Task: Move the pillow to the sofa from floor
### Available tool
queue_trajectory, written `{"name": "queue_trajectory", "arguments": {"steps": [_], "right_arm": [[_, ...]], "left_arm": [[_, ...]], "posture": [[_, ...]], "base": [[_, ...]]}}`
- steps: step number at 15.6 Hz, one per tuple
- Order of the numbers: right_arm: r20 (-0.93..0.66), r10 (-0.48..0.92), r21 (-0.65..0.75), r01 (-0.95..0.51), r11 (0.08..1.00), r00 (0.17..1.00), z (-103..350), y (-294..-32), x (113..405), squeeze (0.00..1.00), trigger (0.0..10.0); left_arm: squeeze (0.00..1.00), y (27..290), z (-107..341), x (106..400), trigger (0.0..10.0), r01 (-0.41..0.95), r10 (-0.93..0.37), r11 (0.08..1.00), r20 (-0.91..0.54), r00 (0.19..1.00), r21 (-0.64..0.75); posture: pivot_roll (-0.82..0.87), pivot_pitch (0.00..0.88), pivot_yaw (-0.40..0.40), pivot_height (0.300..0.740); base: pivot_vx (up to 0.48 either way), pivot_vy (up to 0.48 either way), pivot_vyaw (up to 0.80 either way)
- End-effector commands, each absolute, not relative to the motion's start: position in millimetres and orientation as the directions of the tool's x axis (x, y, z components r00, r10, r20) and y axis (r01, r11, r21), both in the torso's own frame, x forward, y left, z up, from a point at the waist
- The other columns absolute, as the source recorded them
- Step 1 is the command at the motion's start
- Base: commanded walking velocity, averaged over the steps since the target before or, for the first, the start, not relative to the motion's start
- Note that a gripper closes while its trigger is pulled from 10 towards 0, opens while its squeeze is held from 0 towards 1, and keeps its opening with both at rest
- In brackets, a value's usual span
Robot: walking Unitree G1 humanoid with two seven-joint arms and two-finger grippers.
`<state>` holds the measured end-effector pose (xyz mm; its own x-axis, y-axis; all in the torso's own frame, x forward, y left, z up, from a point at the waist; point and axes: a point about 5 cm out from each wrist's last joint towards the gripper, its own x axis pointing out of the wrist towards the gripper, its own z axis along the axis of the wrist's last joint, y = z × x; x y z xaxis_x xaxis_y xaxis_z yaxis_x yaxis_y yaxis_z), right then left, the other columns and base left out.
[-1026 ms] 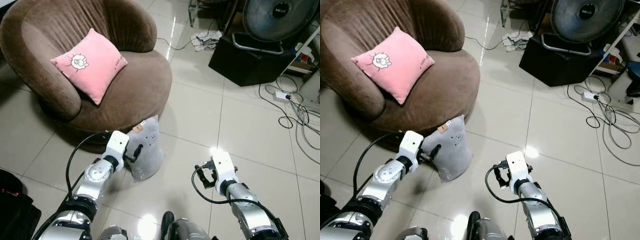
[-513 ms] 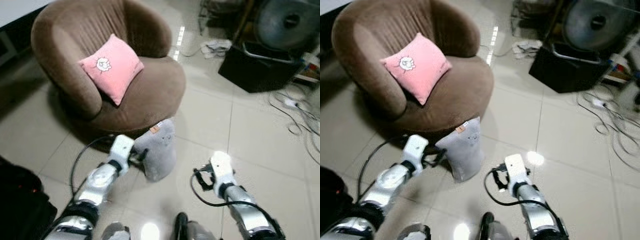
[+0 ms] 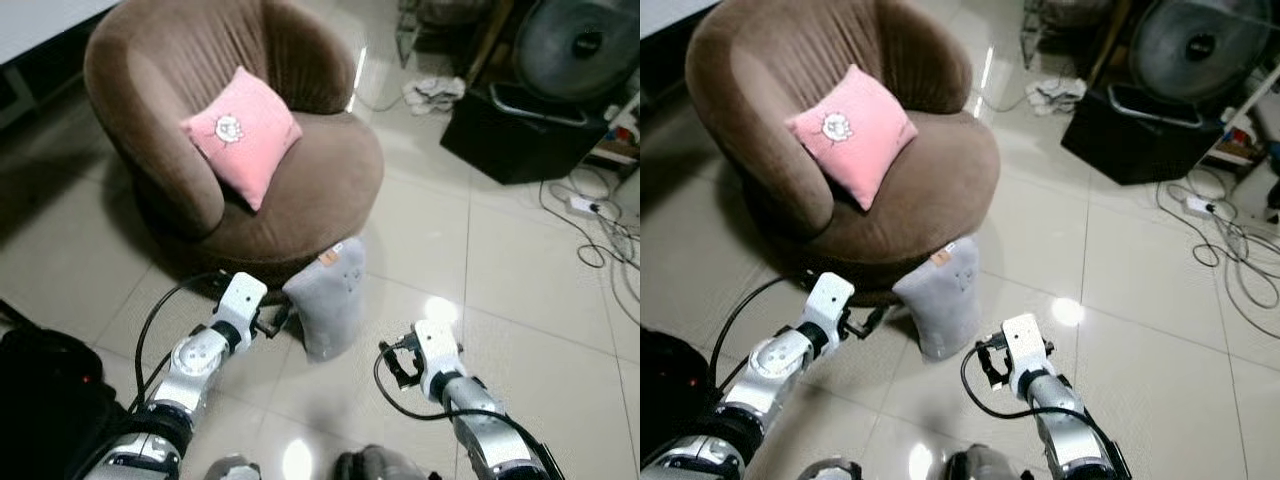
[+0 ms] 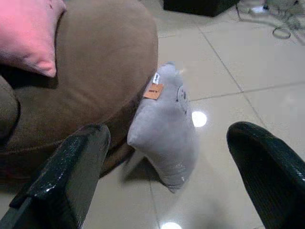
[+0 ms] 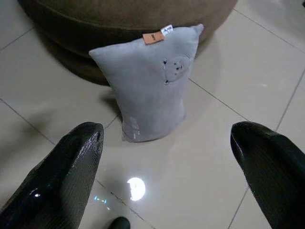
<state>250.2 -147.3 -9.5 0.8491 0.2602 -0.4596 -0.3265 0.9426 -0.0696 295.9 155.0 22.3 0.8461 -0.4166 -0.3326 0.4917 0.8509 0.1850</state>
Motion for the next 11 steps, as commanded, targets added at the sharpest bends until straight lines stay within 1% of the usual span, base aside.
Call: {"name": "queue_trajectory", "arguments": {"steps": [1,2,3,5,11], "right_arm": [[-0.469,0.232,-0.089,-0.308,0.947,0.852,-11.1,-158.0,246.7,0.00,10.0],[-0.466,0.234,-0.090,-0.309,0.947,0.853,-10.1,-156.6,246.8,0.00,10.0],[-0.465,0.235,-0.091,-0.310,0.946,0.854,-10.0,-156.0,246.3,0.00,10.0],[-0.464,0.237,-0.091,-0.312,0.946,0.853,-9.9,-155.7,246.1,0.00,10.0],[-0.466,0.239,-0.092,-0.315,0.945,0.852,-9.5,-154.9,246.8,0.00,10.0]], "left_arm": [[1.00,142.1,21.4,295.7,10.0,0.525,-0.447,0.830,-0.337,0.829,0.190],[1.00,143.1,21.0,296.0,10.0,0.522,-0.437,0.826,-0.346,0.831,0.212],[1.00,143.1,21.9,295.9,10.0,0.519,-0.442,0.833,-0.333,0.833,0.193],[1.00,143.2,21.3,295.5,10.0,0.516,-0.443,0.840,-0.335,0.832,0.170],[1.00,139.2,21.1,294.7,10.0,0.532,-0.459,0.829,-0.335,0.823,0.171]], "posture": [[-0.01,0.189,-0.093,0.740],[-0.01,0.189,-0.093,0.740],[-0.01,0.190,-0.091,0.740],[-0.01,0.190,-0.091,0.740],[-0.01,0.197,-0.092,0.740]], "base": [[0.000,0.000,0.00],[0.000,0.000,0.00],[0.000,0.000,0.00],[0.471,0.000,0.00],[0.463,0.000,0.00]]}}
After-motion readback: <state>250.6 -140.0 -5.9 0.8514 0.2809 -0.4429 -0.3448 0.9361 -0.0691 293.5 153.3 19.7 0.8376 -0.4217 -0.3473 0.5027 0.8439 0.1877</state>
